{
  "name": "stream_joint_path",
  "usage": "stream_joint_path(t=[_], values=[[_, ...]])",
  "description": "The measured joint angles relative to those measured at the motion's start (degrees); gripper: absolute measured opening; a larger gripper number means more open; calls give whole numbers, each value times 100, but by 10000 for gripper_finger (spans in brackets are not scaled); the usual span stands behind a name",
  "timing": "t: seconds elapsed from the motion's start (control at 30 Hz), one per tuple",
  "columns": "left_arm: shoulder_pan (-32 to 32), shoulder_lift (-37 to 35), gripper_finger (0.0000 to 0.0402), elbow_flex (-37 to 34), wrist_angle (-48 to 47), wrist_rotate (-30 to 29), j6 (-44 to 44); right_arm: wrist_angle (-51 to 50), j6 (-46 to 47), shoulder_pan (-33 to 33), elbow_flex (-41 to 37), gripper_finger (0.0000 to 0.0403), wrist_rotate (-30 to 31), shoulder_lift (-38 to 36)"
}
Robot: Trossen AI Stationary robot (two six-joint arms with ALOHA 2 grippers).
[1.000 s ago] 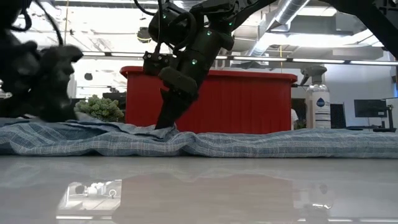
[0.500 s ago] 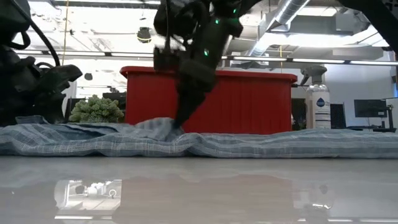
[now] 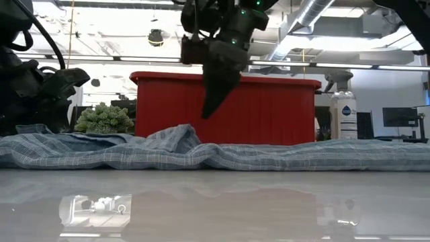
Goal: Fold Laundry from Bin
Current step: Fold the blue polo shirt
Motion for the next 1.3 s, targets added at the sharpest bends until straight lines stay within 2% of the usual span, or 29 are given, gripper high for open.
stream_joint_path(t=[0.07, 0.13, 0.27, 0.5, 0.67, 0.83, 0.97, 1.13, 1.23, 1.3], values=[[0, 0, 41, 0, 16, -2, -10, 102, 2, 3, 54, 65, -290, -69], [0, 0, 41, 0, 36, -17, -22, 708, 132, 39, 128, 54, -467, -113], [0, 0, 41, 0, 36, -20, -24, 1060, 198, 111, 123, 16, -505, 33], [2, 0, 41, 1, 49, 181, -20, 1257, 215, 40, 52, 41, -421, 479], [3, -97, 41, 9, 83, 617, -18, 1260, 217, -39, 46, 21, -412, 865], [0, -695, 41, 4, -16, 878, 293, 1401, 211, -33, 53, 26, -412, 931], [2, -1412, 41, 4, -287, 798, 437, 1439, 257, -70, 47, 44, -409, 978], [2, -2431, 41, 2, -509, 581, 567, 1464, 235, -113, 52, 37, -392, 960], [2, -2848, 41, 2, -324, 339, 623, 1533, 257, -162, 52, 30, -394, 964], [2, -2928, 37, 2, -42, 567, 893, 1563, 279, -193, 52, 27, -395, 964]])
